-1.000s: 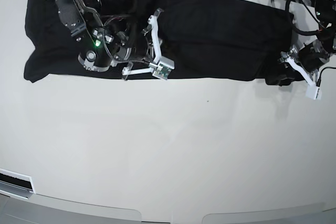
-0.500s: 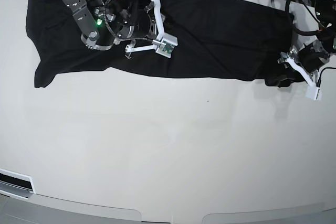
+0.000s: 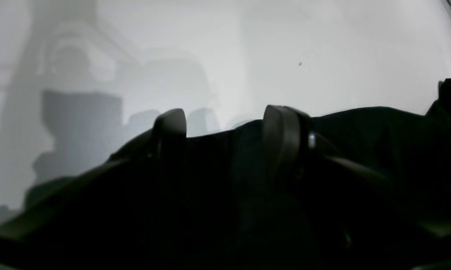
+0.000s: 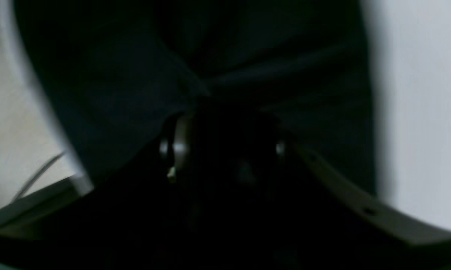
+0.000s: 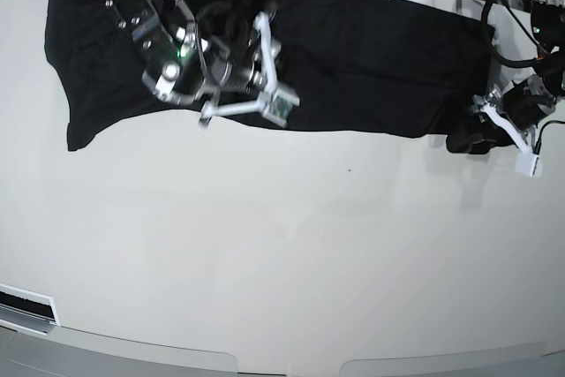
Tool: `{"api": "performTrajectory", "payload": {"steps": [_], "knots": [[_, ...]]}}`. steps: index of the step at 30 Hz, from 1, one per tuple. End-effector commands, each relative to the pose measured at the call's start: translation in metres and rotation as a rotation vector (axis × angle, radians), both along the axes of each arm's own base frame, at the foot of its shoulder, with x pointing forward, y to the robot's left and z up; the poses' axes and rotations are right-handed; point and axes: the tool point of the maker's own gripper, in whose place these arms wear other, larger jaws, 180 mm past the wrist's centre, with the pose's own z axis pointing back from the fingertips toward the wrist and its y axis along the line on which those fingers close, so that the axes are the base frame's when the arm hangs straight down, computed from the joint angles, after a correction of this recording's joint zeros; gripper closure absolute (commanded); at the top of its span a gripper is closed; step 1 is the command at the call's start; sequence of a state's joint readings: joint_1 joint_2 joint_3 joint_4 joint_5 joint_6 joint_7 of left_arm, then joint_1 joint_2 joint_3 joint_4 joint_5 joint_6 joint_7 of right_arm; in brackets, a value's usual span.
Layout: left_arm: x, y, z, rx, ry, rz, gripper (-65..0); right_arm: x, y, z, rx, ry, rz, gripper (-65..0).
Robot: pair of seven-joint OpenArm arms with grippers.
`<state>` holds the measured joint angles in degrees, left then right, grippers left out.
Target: Layout the t-shirt on the table in an organized manner, then fold the t-shirt properly
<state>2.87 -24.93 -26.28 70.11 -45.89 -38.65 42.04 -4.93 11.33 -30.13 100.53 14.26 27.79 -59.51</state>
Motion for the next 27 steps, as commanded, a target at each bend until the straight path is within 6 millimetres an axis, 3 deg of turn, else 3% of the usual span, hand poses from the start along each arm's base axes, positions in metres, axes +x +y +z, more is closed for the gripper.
{"api": "performTrajectory", "payload": {"steps": [1,4,8,13,16,20,25,27], "knots": [[0.010,0.006,0.017,0.006,-0.054,-0.004,-24.0,0.018,-0.007,0.010,-0.015,-0.054,-0.040,-25.9],[0.007,0.007,0.014,0.018,-0.026,-0.016,0.0,0.044,-0.042,0.013,-0.092,-0.099,-0.184,-25.9],[0.007,0.011,0.016,0.024,-0.029,-0.016,0.0,0.063,-0.077,0.019,-0.078,-0.093,-0.332,-25.9],[0.007,0.010,0.016,0.023,-0.027,-0.017,0.0,0.062,-0.085,0.030,0.056,-0.038,-0.314,-25.9],[0.007,0.010,0.016,0.022,-0.028,-0.017,0.0,0.056,-0.077,0.038,0.142,0.000,-0.270,-25.9],[0.007,0.010,0.016,0.022,-0.028,-0.017,0.0,0.038,-0.052,0.045,0.259,0.061,-0.172,-25.9],[0.007,0.010,0.016,0.022,-0.029,-0.017,0.0,0.005,-0.027,0.036,0.289,0.131,-0.076,-26.2],[0.007,0.008,0.017,0.020,-0.035,-0.028,0.0,-0.004,-0.018,0.034,0.291,0.149,-0.043,-29.9]]}}
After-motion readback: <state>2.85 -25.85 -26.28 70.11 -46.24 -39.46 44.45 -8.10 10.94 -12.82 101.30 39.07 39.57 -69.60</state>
